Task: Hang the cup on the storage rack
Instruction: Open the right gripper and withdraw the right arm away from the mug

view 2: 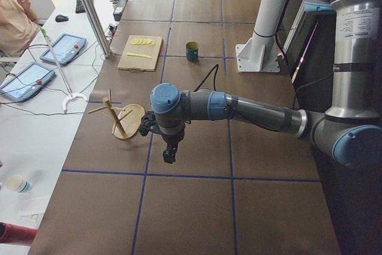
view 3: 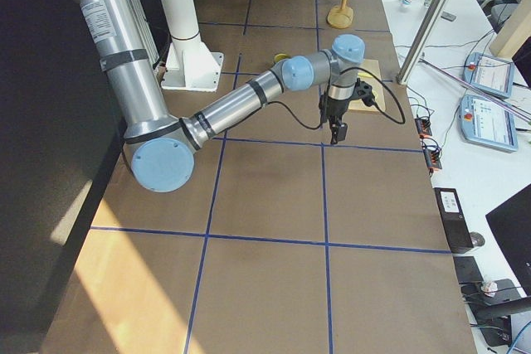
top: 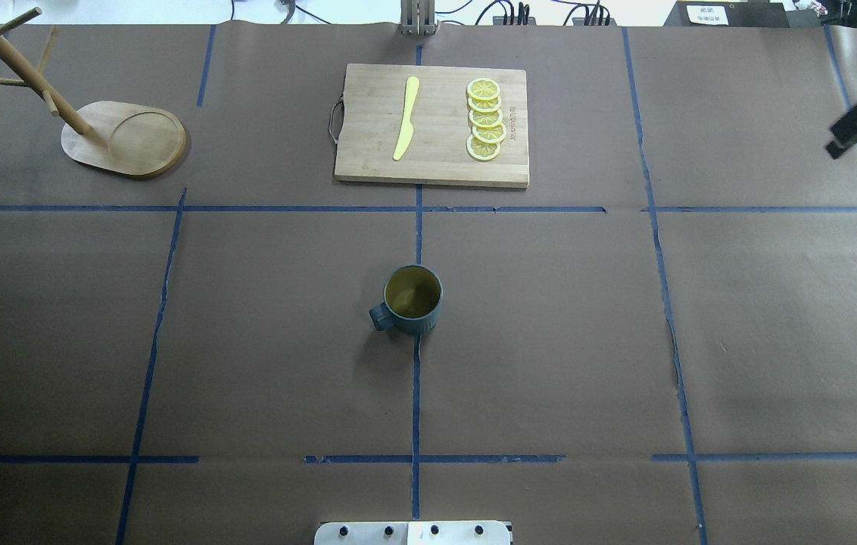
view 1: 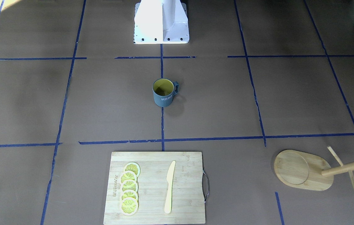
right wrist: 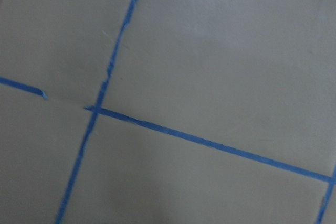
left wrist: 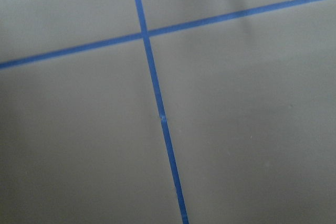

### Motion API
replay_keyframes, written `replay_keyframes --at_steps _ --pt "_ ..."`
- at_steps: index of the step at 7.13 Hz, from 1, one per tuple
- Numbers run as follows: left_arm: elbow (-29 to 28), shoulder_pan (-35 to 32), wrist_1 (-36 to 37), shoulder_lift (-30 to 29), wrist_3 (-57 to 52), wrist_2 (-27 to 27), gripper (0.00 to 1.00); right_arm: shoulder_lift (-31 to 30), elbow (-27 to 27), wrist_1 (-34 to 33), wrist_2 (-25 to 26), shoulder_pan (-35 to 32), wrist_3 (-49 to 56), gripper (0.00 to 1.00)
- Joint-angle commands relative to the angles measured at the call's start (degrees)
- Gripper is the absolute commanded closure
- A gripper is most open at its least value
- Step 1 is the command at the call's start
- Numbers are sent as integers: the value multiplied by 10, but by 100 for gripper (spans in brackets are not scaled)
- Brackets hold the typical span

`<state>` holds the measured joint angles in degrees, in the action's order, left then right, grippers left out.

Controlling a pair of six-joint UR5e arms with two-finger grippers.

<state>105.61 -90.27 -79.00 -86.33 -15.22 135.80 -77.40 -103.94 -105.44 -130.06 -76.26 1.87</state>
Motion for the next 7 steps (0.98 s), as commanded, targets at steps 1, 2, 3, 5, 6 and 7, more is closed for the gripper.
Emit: replay_keyframes --at_steps 1,2,3,5,6,7 --pt "-5 0 -54 6 0 3 0 -121 4 9 -12 -103 147 0" --pt "5 0 -58 6 0 4 0 -176 4 14 -10 -129 146 0" --pt "9 0 -58 6 1 14 0 -225 0 38 -10 -143 141 0" --pt "10 15 -170 2 18 32 0 -252 -3 105 -6 -144 75 0" --pt "10 51 -269 2 87 31 0 -249 0 116 -6 -142 70 0" --pt "8 126 -399 4 176 25 0 -247 -1 118 -7 -142 69 0"
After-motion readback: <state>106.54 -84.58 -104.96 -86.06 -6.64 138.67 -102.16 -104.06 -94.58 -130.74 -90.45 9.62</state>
